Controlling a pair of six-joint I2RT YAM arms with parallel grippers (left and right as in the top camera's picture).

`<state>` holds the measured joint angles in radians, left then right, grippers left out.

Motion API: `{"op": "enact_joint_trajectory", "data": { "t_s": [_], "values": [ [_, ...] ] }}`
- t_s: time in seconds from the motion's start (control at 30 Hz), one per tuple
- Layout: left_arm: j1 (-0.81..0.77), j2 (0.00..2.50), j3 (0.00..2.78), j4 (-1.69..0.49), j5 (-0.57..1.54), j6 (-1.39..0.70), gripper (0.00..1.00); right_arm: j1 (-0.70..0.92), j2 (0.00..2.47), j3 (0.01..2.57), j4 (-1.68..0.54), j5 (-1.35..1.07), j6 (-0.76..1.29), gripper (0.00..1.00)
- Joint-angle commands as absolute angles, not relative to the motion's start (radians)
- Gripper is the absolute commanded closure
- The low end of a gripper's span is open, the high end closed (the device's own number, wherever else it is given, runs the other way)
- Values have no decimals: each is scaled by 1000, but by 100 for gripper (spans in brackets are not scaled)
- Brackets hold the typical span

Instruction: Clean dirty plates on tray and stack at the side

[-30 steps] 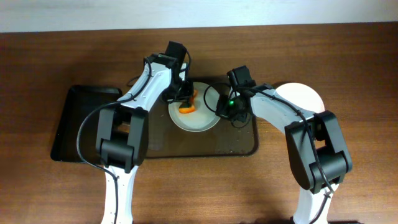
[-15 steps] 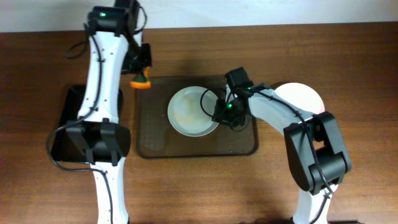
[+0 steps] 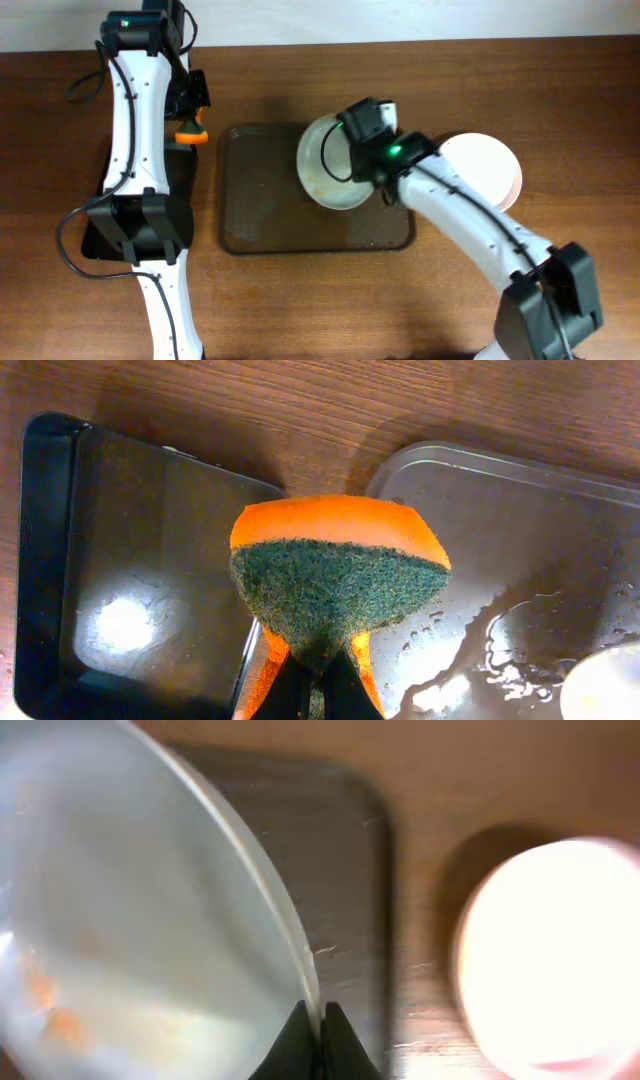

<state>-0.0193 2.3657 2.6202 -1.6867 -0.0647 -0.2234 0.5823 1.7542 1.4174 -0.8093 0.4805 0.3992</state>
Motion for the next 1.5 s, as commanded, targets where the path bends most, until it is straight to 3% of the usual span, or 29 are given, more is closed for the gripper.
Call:
{"op": "enact_joint_trajectory", "data": {
  "t_s": [0.0, 0.1, 0.17, 0.27, 0.33, 0.4, 0.57, 0.6, 0.73, 0.9, 0.93, 0.97, 1.0, 1.2, 1.47],
  "values": [
    [-17, 2362, 2636, -1685, -76, -204, 100, 741, 1745, 1427, -805, 1002, 393, 96],
    [-17, 2362, 2636, -1685, -76, -204, 100, 862, 1745, 1427, -805, 1261, 393, 96],
    [-17, 2362, 2636, -1688, -75, -212, 100, 885, 1745, 1427, -807, 1266, 393, 96],
    [-17, 2362, 2636, -1688, -76, -212, 100, 850, 1745, 1427, -828, 1021, 393, 96],
    [-17, 2362, 2636, -1688, -76, -212, 100, 786, 1740, 1427, -838, 717, 411, 96],
    [-17, 2362, 2636, -1688, -76, -218, 100, 642, 1705, 1427, -841, 361, 453, 96],
    [-17, 2362, 2636, -1688, -75, -219, 100, 273, 1674, 1427, -910, 79, 435, 96],
    [-17, 2362, 2636, -1688, -76, -219, 100, 114, 1676, 1420, -921, 10, 419, 96],
    [-17, 2362, 2635, -1688, -76, -218, 100, -197, 1717, 1364, -926, 19, 396, 96],
    [-17, 2362, 2635, -1688, -76, -218, 100, -261, 1791, 1312, -880, 11, 363, 95],
    [-15, 2362, 2635, -1688, -76, -218, 100, -259, 1791, 1312, -886, 0, 363, 64],
    [-13, 2362, 2635, -1688, -76, -218, 100, -260, 1790, 1314, -891, -37, 363, 44],
    [-5, 2362, 2636, -1688, -76, -218, 100, -260, 1790, 1323, -906, -83, 362, 38],
    [71, 2354, 2635, -1689, -68, -218, 100, -161, 1787, 1628, -1141, -132, 239, 29],
    [255, 2352, 2302, -1650, -134, -262, 100, 126, 1789, 1667, -1094, -120, 239, 18]
  ]
}}
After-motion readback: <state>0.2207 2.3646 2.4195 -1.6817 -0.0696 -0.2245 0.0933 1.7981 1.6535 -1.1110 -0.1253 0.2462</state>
